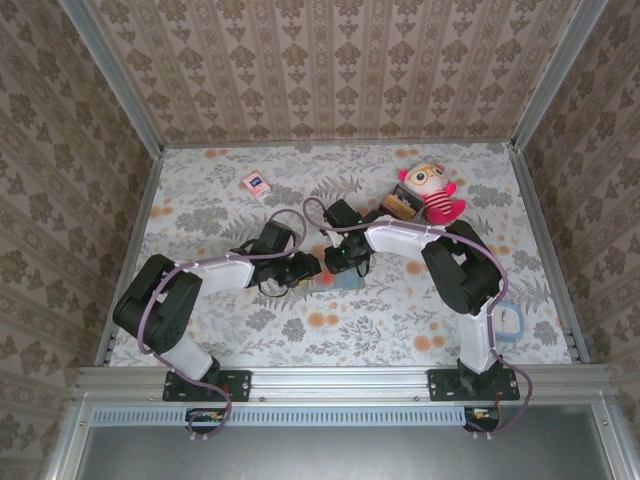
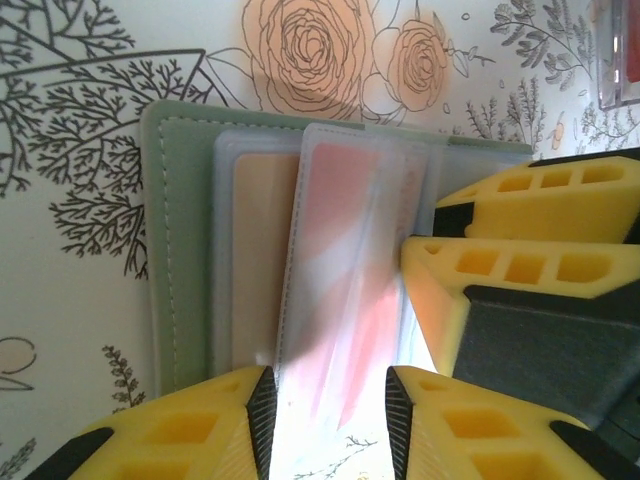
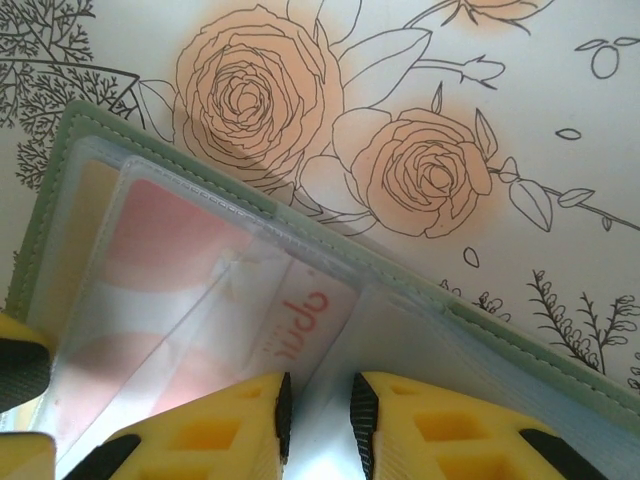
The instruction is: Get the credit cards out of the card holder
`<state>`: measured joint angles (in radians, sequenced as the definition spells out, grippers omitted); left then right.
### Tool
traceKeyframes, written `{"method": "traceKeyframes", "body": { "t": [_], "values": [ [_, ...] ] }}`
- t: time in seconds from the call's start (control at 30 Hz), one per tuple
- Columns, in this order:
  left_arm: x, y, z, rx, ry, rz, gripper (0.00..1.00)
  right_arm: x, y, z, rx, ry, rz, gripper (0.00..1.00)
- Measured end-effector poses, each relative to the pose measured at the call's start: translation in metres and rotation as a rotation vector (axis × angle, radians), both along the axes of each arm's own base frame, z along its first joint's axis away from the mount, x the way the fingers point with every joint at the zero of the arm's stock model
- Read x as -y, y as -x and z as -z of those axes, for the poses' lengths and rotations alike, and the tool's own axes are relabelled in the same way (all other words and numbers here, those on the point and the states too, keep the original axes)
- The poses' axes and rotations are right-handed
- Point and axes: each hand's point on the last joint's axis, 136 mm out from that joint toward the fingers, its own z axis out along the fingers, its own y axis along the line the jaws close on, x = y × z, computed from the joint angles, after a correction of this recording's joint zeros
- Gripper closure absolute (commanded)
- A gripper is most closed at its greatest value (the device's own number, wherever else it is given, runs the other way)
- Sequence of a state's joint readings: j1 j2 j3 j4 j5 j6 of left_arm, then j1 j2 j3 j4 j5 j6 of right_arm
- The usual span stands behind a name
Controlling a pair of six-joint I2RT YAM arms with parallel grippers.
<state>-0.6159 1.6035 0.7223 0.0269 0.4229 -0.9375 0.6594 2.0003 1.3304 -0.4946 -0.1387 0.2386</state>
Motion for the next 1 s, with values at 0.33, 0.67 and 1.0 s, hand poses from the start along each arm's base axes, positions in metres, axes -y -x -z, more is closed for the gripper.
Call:
{"method": "traceKeyframes", "body": {
  "t": [0.33,0.67,1.0],
  "values": [
    [-0.001,-0.001,0.002,0.009,-0.026,0.007,0.6,0.0,0.0,0.0,-0.005,-0.012,0.001,0.73],
    [0.006,-0.012,0.005,-0.001,-0.043,0.015,0.64,0.0,-0.001,0.0,-0.025,-0.049,0.004,0.73],
    [0.013,-0.014,0.003,0.005,-0.02,0.041,0.75,-0.003,0.003,-0.007,-0.016,-0.127,0.028,0.64]
  ]
}}
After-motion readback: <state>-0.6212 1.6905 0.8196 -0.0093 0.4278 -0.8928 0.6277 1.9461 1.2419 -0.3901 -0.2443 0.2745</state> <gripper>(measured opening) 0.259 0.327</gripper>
